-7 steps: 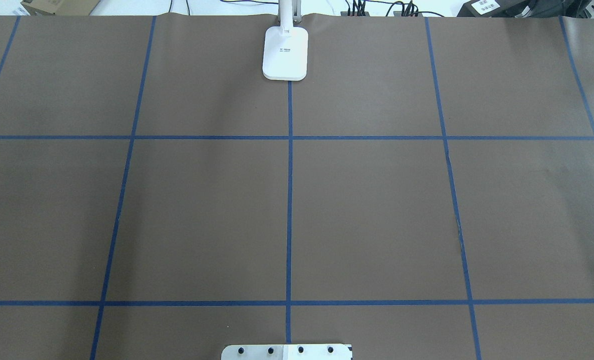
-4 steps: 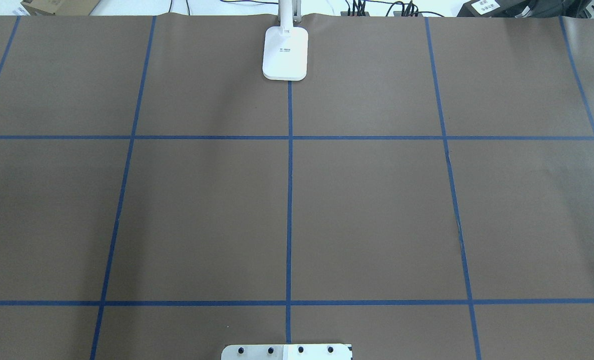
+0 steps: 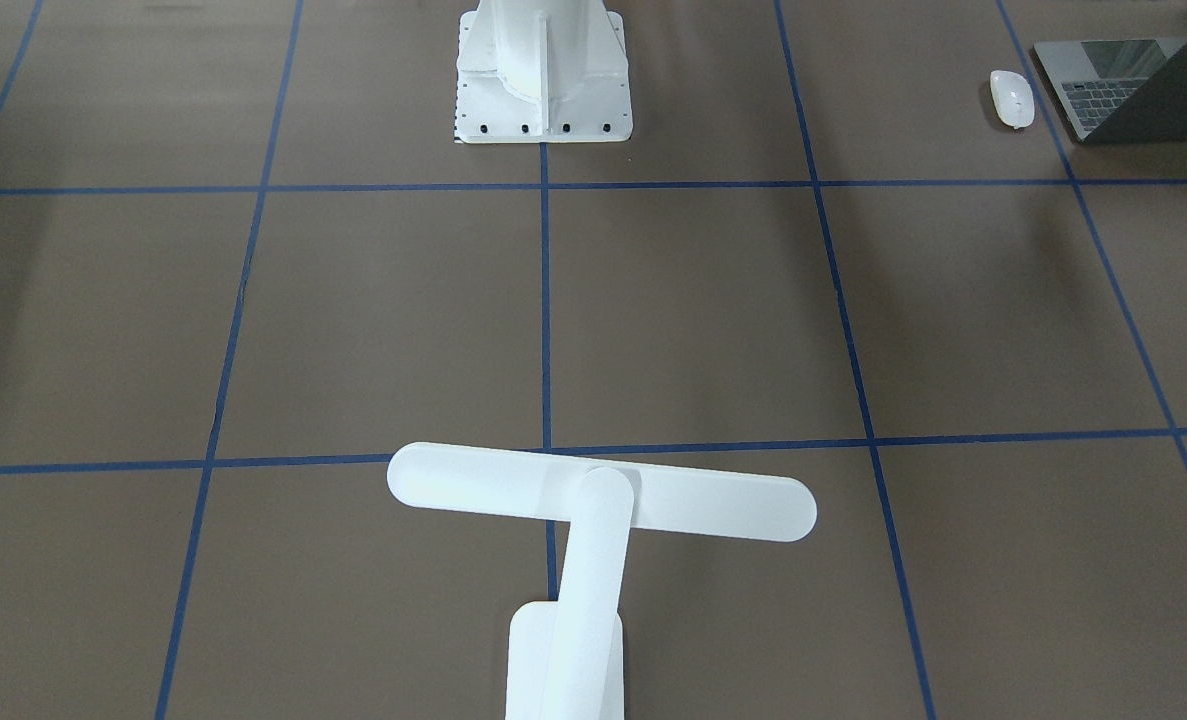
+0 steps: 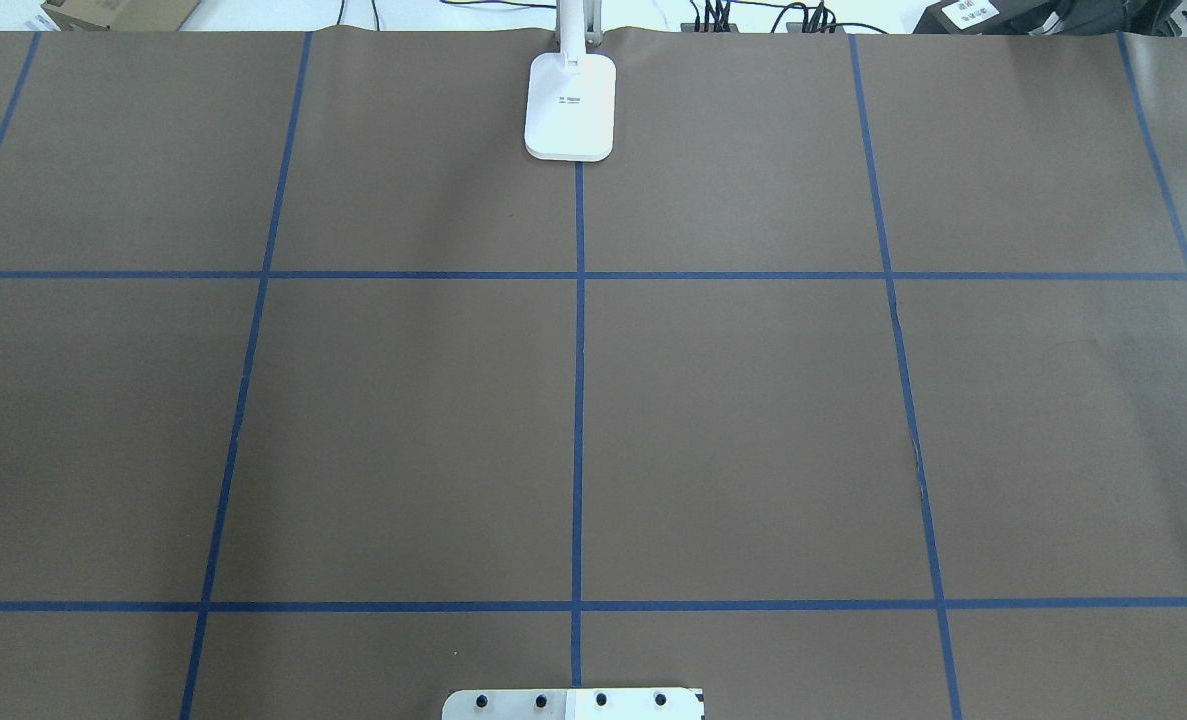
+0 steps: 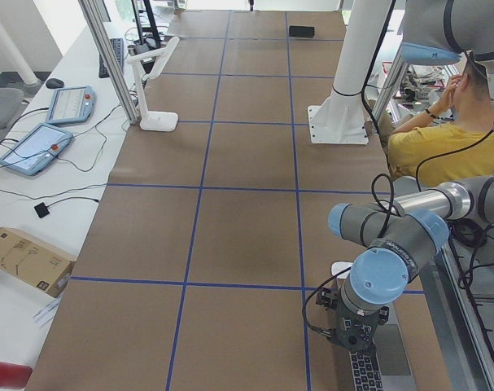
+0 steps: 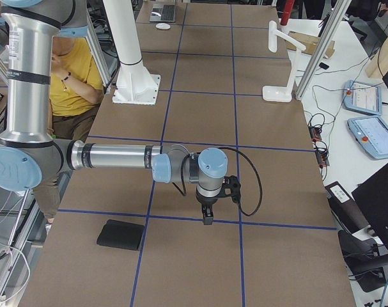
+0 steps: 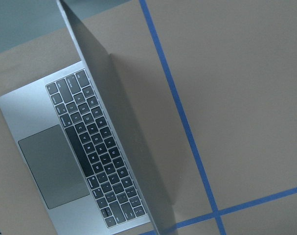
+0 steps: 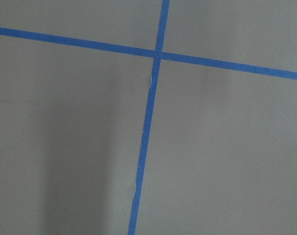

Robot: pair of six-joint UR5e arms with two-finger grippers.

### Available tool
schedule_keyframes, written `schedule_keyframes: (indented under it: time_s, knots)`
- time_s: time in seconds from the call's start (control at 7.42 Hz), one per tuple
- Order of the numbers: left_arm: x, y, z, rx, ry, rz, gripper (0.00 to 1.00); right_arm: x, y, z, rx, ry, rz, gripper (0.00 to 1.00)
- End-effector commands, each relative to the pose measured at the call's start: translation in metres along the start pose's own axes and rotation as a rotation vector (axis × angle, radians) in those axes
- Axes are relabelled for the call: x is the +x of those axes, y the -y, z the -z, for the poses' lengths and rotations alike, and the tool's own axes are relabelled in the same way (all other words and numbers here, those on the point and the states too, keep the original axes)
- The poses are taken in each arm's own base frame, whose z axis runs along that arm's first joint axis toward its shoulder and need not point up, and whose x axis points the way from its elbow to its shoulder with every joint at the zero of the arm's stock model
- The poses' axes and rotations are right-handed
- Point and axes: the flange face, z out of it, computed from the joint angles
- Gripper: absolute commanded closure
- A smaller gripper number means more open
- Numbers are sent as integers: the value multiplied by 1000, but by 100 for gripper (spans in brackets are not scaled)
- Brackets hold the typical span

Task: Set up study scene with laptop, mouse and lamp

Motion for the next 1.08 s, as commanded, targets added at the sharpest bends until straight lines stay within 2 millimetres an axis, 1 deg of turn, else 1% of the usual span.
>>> schedule_keyframes:
  time_s: [0.0, 0.13, 0.27, 0.4, 0.54, 0.67, 0.94]
  knots:
    - [1, 4, 0, 13, -6, 71, 11, 1, 0, -1, -2, 2, -3, 0]
    - [-3, 16, -13, 14, -11, 71, 20, 1, 0, -1, -2, 2, -3, 0]
    - [-8, 27, -25, 15, -14, 73, 21, 0, 0, -1, -1, 2, -2, 0]
    - [-11, 28, -29, 12, -15, 78, 22, -1, 1, -1, -1, 3, -1, 0]
    - [-15, 28, -33, 5, -12, 86, 25, -1, 1, -1, -1, 5, -1, 0]
    - [-17, 30, -36, 0, -8, 91, 32, -1, 1, -1, -2, 6, -2, 0]
    - [-17, 32, -39, -4, -20, 127, 34, -2, 1, -1, -3, 6, -1, 0]
